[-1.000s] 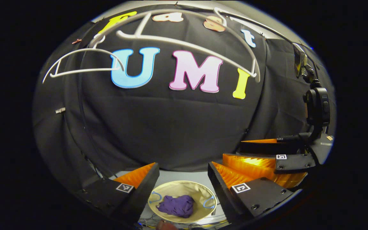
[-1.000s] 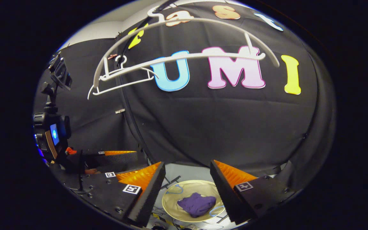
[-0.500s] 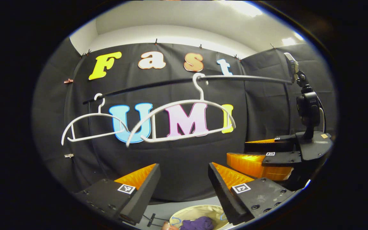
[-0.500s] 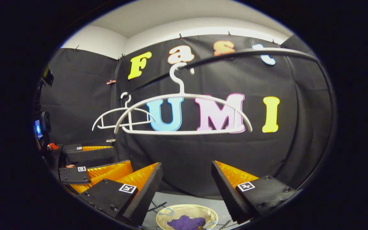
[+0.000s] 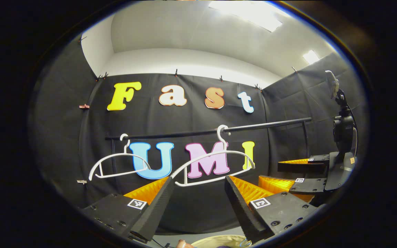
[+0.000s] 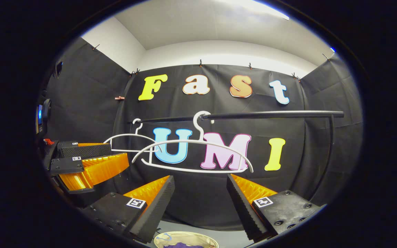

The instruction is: Grasp the clothes on the hanger with both hands and then place them into the laundry hamper below.

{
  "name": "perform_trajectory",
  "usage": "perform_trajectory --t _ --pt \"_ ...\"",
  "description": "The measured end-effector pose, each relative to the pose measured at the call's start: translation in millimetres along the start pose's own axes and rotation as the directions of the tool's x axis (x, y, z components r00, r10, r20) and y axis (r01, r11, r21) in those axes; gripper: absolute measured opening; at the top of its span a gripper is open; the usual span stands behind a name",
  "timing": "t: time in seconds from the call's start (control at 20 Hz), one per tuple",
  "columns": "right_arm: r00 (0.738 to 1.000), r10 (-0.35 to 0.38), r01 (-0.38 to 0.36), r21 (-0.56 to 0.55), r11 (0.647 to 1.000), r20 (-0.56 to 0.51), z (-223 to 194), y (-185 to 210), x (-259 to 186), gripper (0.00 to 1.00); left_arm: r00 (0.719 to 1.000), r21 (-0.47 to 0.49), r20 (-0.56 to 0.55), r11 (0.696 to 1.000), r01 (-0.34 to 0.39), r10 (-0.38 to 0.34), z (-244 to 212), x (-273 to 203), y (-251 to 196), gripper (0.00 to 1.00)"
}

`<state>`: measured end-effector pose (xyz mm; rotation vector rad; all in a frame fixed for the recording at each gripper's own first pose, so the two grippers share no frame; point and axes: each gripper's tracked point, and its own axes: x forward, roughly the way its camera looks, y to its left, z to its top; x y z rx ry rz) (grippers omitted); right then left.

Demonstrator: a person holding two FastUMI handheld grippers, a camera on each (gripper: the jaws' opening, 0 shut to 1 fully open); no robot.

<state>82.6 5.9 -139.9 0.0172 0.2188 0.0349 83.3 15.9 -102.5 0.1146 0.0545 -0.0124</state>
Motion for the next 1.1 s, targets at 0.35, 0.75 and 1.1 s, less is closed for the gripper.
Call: perform_trajectory --t 0.35,0.75,1.1 --pt "0.997 -0.031 0.031 0.009 0.999 0.074 23 -13 -8 0.97 1.000 -0.009 0.013 1.000 0.024 -0.024 3 1 -6 0.93" --pt "0.996 -0.028 0.028 0.000 1.000 0.090 28 -17 -6 0.99 0.999 -0.017 0.009 0.999 0.044 -0.044 -1 7 -13 0.93" --pt "0.995 -0.021 0.021 0.009 1.000 0.095 29 -21 -2 0.97 0.999 -0.015 0.009 0.999 0.035 -0.034 -2 10 -12 0.93"
